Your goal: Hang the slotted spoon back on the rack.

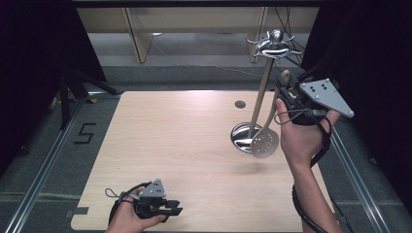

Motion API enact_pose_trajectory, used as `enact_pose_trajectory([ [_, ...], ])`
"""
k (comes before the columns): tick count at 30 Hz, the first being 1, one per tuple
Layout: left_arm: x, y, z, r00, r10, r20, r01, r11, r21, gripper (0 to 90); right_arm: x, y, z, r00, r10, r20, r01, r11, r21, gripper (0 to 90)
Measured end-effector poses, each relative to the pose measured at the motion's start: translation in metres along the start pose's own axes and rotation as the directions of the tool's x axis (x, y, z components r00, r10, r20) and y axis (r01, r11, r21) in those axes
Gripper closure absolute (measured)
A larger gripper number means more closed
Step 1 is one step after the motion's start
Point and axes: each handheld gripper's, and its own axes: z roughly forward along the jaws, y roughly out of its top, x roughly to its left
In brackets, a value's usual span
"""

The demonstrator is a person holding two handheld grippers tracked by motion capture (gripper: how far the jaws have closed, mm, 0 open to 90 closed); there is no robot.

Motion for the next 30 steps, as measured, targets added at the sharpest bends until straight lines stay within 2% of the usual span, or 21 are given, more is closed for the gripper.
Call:
enact_pose_trajectory([
  [2, -0.001, 0.000, 0.000, 1.0000, -0.002, 0.003, 0.003, 0.9999, -0.016, 69.3, 0.000, 0.001, 0.000, 1.0000, -0.001, 0.000, 0.001, 1.0000, 0.001, 68.8],
  [3, -0.001, 0.001, 0.000, 0.9999, 0.010, -0.012, -0.011, 0.9998, -0.016, 68.6, -0.001, 0.001, 0.001, 0.9999, -0.011, 0.003, 0.011, 0.9999, -0.005, 68.8],
  [4, -0.002, 0.001, 0.000, 0.9998, 0.001, -0.021, -0.001, 0.9998, -0.019, 67.8, 0.000, 0.002, 0.002, 1.0000, 0.004, -0.002, -0.004, 1.0000, 0.003, 68.8],
  [5, -0.001, 0.001, -0.001, 0.9986, 0.033, -0.040, -0.034, 0.9992, -0.022, 66.6, 0.000, 0.002, 0.003, 1.0000, 0.000, 0.002, 0.000, 1.0000, 0.002, 68.8],
  [7, -0.001, 0.001, -0.001, 0.9982, 0.035, -0.048, -0.036, 0.9989, -0.028, 65.7, 0.000, 0.002, 0.003, 1.0000, -0.003, 0.003, 0.003, 1.0000, 0.003, 68.8],
  [8, -0.002, 0.001, -0.001, 0.9983, 0.014, -0.056, -0.016, 0.9993, -0.033, 64.3, 0.000, 0.002, 0.004, 1.0000, -0.001, 0.000, 0.001, 1.0000, 0.002, 68.8],
  [9, -0.002, 0.001, -0.001, 0.9976, 0.022, -0.065, -0.024, 0.9991, -0.034, 62.7, 0.000, 0.002, 0.005, 1.0000, 0.007, 0.001, -0.007, 1.0000, 0.006, 68.8],
  [10, -0.002, 0.000, 0.000, 0.9978, 0.013, -0.065, -0.016, 0.9989, -0.044, 62.3, 0.000, 0.002, 0.005, 1.0000, 0.007, 0.001, -0.007, 1.0000, 0.006, 68.8],
  [11, 0.000, 0.001, -0.002, 0.9958, 0.052, -0.075, -0.054, 0.9981, -0.030, 61.7, 0.001, 0.002, 0.006, 0.9999, 0.011, 0.005, -0.011, 0.9999, 0.007, 68.8],
  [16, 0.001, 0.001, -0.002, 0.9958, 0.050, -0.077, -0.053, 0.9979, -0.037, 60.4, 0.001, 0.004, 0.009, 1.0000, 0.009, 0.001, -0.009, 0.9999, 0.008, 68.8],
  [17, -0.001, 0.000, -0.001, 0.9969, 0.022, -0.075, -0.025, 0.9987, -0.044, 60.4, 0.001, 0.004, 0.010, 1.0000, 0.001, 0.006, -0.001, 1.0000, 0.007, 68.8],
  [18, -0.001, 0.000, -0.001, 0.9972, 0.017, -0.073, -0.020, 0.9987, -0.046, 60.4, 0.001, 0.004, 0.010, 1.0000, 0.001, 0.006, -0.001, 1.0000, 0.007, 68.8],
  [22, -0.001, 0.000, -0.001, 0.9973, 0.015, -0.072, -0.019, 0.9987, -0.047, 60.5, 0.001, 0.005, 0.012, 0.9999, -0.003, 0.017, 0.003, 1.0000, 0.005, 68.8],
  [23, 0.000, 0.000, -0.002, 0.9967, 0.023, -0.078, -0.026, 0.9989, -0.040, 60.5, 0.001, 0.006, 0.013, 0.9997, -0.016, 0.018, 0.016, 0.9999, 0.001, 68.8],
  [30, -0.001, 0.000, -0.001, 0.9975, 0.016, -0.068, -0.019, 0.9988, -0.046, 60.9, 0.003, 0.007, 0.016, 0.9998, -0.005, 0.019, 0.005, 1.0000, 0.005, 68.8],
])
